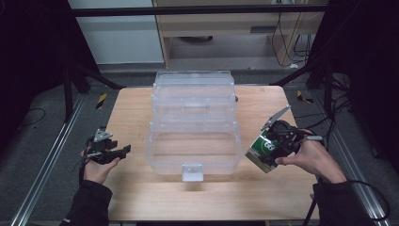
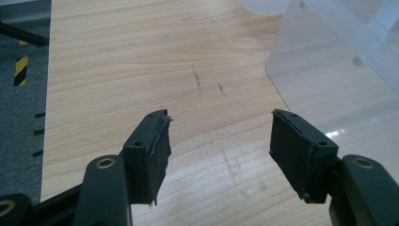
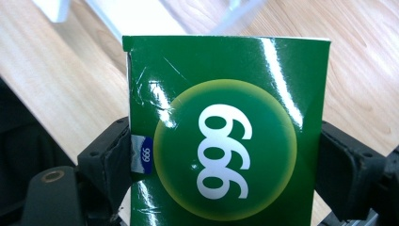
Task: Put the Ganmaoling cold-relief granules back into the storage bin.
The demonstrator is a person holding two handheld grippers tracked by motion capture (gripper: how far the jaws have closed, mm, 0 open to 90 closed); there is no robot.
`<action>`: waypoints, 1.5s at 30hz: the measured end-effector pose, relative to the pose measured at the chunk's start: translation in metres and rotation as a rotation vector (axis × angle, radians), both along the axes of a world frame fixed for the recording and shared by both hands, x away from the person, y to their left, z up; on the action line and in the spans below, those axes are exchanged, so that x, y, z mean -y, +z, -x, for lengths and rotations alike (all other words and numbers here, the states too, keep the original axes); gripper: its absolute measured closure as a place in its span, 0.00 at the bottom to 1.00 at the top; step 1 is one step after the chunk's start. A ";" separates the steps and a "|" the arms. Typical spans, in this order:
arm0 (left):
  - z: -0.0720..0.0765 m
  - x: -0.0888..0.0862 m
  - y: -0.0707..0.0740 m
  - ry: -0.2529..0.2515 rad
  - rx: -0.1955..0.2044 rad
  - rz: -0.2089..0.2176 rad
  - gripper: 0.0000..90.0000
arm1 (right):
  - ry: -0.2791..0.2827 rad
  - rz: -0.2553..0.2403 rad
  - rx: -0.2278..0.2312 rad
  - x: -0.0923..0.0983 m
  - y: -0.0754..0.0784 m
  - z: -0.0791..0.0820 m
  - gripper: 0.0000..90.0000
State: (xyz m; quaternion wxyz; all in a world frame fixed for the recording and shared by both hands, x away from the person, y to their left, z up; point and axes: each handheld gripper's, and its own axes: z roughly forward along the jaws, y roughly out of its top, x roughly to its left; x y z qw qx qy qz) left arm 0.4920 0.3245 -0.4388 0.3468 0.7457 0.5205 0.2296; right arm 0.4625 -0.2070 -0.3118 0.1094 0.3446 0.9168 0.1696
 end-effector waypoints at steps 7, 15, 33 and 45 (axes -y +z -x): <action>0.000 0.000 0.000 0.000 0.000 -0.001 0.42 | 0.074 -0.004 -0.023 -0.008 0.016 -0.010 0.19; -0.001 0.000 -0.001 -0.002 -0.004 -0.003 0.42 | 0.126 0.018 -0.045 -0.015 0.023 -0.026 0.19; -0.001 0.000 -0.001 -0.009 -0.007 -0.003 0.41 | 0.284 0.023 -0.023 -0.047 0.036 -0.048 0.19; -0.002 -0.001 -0.002 -0.009 -0.010 -0.006 0.42 | 0.376 0.025 -0.009 -0.069 0.043 -0.057 0.19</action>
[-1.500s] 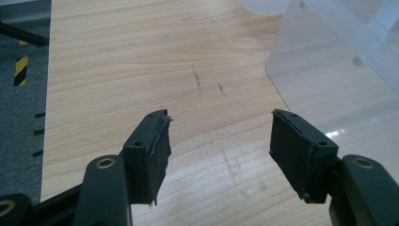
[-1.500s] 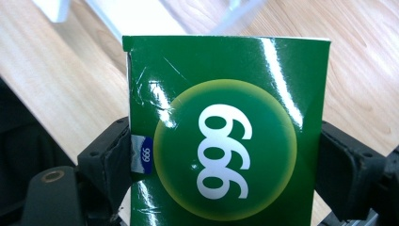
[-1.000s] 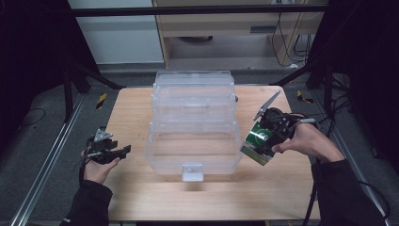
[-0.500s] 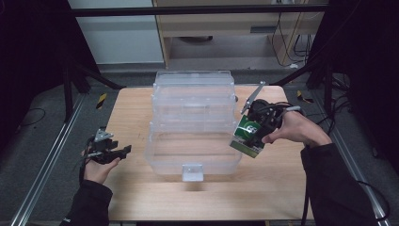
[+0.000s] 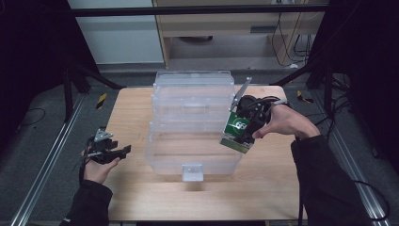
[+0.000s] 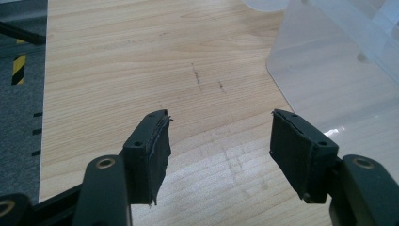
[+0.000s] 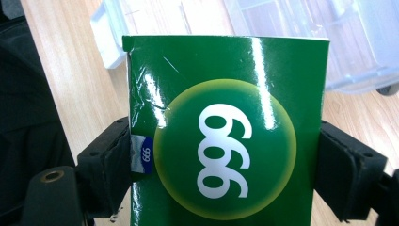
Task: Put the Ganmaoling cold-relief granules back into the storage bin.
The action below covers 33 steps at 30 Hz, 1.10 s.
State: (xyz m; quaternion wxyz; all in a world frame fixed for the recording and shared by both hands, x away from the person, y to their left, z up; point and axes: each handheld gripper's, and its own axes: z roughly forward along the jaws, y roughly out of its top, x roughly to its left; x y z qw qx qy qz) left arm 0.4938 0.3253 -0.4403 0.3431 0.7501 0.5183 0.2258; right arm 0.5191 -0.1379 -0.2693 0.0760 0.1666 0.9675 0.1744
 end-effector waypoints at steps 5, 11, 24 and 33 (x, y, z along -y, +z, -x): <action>0.000 0.000 0.000 0.001 0.000 0.000 0.42 | 0.038 0.004 -0.006 -0.006 -0.002 -0.002 0.19; -0.001 0.000 -0.001 -0.001 -0.003 0.002 0.42 | 0.077 0.018 -0.010 -0.014 -0.008 -0.005 0.19; -0.001 -0.001 -0.001 0.002 -0.001 0.003 0.42 | 0.177 0.030 -0.010 -0.034 -0.020 -0.010 0.19; -0.002 -0.001 -0.003 0.001 -0.008 0.003 0.42 | 0.236 0.057 -0.002 -0.044 -0.034 -0.015 0.19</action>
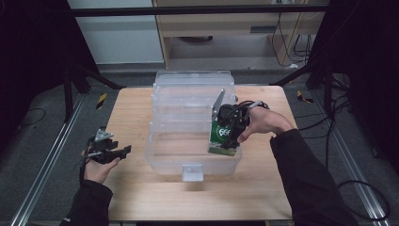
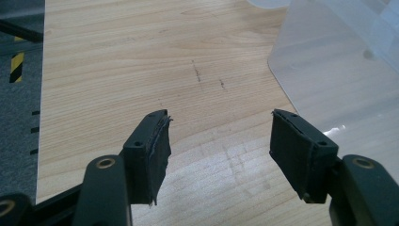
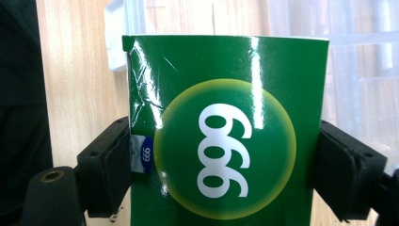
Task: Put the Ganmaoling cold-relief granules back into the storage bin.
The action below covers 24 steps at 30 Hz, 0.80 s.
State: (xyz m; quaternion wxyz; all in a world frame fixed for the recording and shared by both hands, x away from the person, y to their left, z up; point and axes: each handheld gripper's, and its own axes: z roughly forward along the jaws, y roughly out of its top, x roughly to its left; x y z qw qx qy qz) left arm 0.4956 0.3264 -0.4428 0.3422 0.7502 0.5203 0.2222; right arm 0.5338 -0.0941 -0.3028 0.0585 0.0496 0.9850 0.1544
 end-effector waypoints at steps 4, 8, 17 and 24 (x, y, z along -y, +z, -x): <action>0.000 0.000 0.000 0.000 0.001 -0.001 0.42 | 0.017 0.027 0.000 -0.003 -0.006 0.000 0.19; 0.000 0.000 0.000 -0.001 0.001 0.000 0.42 | 0.031 0.039 0.004 -0.004 -0.008 -0.001 0.19; 0.000 0.000 0.000 0.000 0.001 -0.002 0.42 | 0.052 0.075 0.019 -0.003 -0.014 0.000 0.19; 0.000 -0.001 0.000 0.001 0.003 -0.001 0.42 | 0.079 0.108 0.018 -0.003 -0.020 0.000 0.19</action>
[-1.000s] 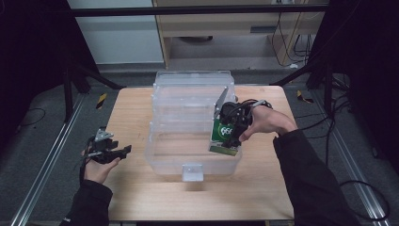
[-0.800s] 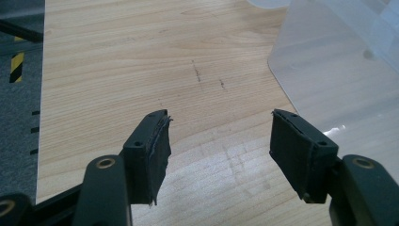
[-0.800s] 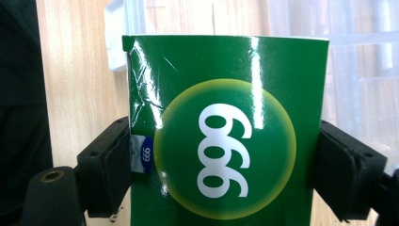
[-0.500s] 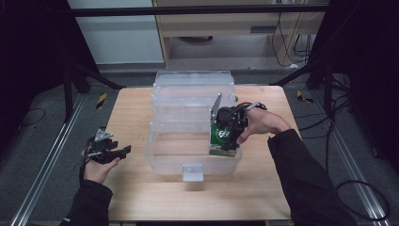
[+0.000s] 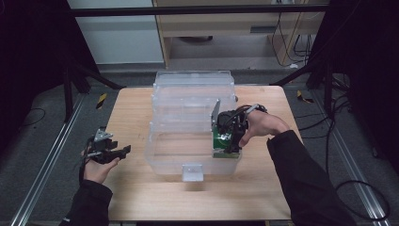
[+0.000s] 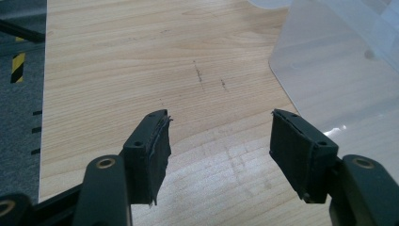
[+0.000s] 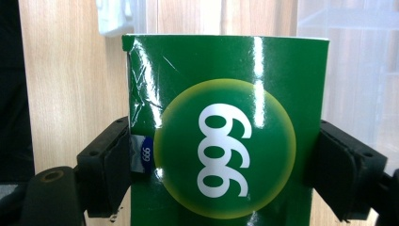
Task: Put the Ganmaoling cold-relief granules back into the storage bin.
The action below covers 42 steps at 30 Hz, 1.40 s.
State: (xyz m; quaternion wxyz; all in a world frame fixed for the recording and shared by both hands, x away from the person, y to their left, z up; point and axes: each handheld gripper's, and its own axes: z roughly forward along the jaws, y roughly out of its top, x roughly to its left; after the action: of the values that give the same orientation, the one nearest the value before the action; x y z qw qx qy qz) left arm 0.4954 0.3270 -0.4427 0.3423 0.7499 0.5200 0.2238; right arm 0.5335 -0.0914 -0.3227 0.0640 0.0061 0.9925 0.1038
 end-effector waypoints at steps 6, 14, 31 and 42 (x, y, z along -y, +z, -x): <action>0.000 0.000 -0.001 -0.001 -0.004 -0.001 0.42 | -0.006 0.011 0.002 0.000 -0.002 -0.001 0.19; 0.000 0.000 -0.001 -0.001 -0.002 -0.002 0.42 | 0.012 0.021 -0.002 -0.002 -0.010 -0.001 0.19; -0.001 0.001 -0.002 -0.002 -0.008 -0.007 0.42 | 0.002 0.001 -0.021 -0.002 -0.020 -0.002 0.19; -0.001 0.002 -0.002 -0.001 -0.010 -0.009 0.42 | 0.003 -0.042 0.006 -0.001 -0.015 -0.002 0.19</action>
State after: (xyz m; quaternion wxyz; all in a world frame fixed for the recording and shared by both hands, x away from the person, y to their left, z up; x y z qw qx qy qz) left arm 0.4963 0.3255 -0.4450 0.3365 0.7528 0.5202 0.2222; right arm 0.5355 -0.0903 -0.3380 0.0665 0.0056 0.9900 0.1246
